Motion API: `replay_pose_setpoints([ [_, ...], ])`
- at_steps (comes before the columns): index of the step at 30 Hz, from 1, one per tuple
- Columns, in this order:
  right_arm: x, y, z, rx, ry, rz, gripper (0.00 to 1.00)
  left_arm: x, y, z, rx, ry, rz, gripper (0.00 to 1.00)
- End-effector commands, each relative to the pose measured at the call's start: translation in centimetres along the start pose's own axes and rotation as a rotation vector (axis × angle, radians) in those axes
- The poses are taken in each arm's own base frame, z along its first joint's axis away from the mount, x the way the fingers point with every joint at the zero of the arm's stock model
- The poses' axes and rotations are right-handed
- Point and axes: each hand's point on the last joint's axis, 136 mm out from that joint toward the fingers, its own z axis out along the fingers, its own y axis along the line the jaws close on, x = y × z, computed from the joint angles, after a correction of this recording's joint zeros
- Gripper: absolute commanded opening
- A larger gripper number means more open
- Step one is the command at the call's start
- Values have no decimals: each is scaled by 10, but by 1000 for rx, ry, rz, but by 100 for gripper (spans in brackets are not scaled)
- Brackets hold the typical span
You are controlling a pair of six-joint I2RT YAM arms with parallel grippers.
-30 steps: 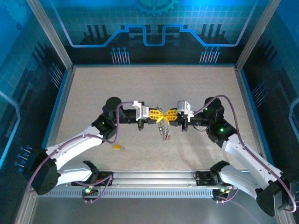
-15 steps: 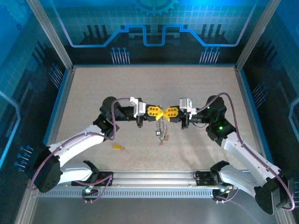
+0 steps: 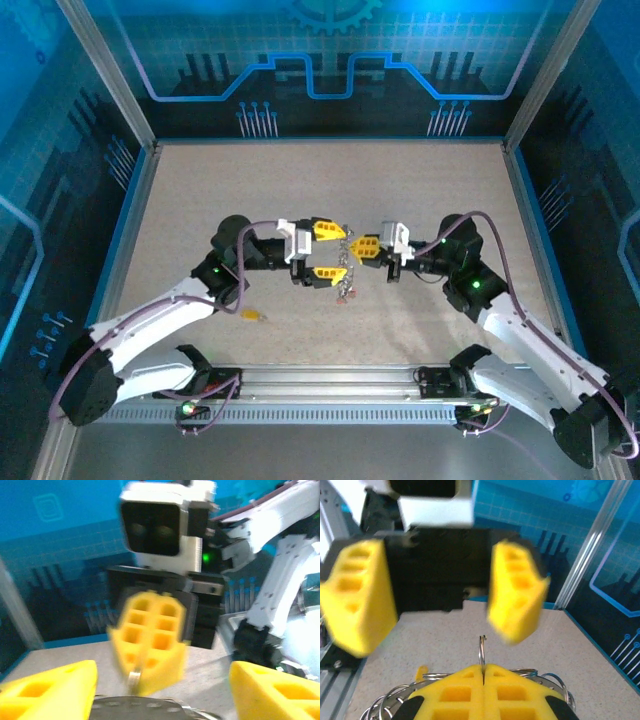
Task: Put the keys on the keyring
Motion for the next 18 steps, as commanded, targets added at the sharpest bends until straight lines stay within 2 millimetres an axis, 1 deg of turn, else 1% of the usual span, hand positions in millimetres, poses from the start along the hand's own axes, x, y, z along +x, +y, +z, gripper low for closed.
replay_pose_setpoints([
  [1, 3, 20, -5, -8, 21, -179, 0, 10, 12, -20, -151, 111, 23, 98],
  [4, 2, 27, -7, 11, 24, -264, 0, 12, 18, -35, -243, 170, -63, 99],
  [6, 3, 29, -8, 10, 33, -286, 0, 16, 18, -43, -283, 209, -124, 99],
  [9, 4, 31, -8, 6, 32, -313, 0, 27, 16, -55, -329, 279, -241, 99],
  [12, 5, 31, -7, -8, 46, -333, 0, 40, 26, -72, -433, 384, -397, 99],
  [14, 9, 31, -5, -18, 72, -338, 0, 48, 29, -85, -486, 464, -487, 99],
  [16, 15, 30, -4, -26, 100, -332, 0, 61, 27, -97, -525, 550, -593, 99],
  [17, 19, 30, -3, -30, 114, -327, 0, 74, 27, -105, -561, 608, -657, 99],
  [18, 23, 30, -3, -31, 129, -321, 0, 92, 26, -115, -612, 687, -729, 99],
])
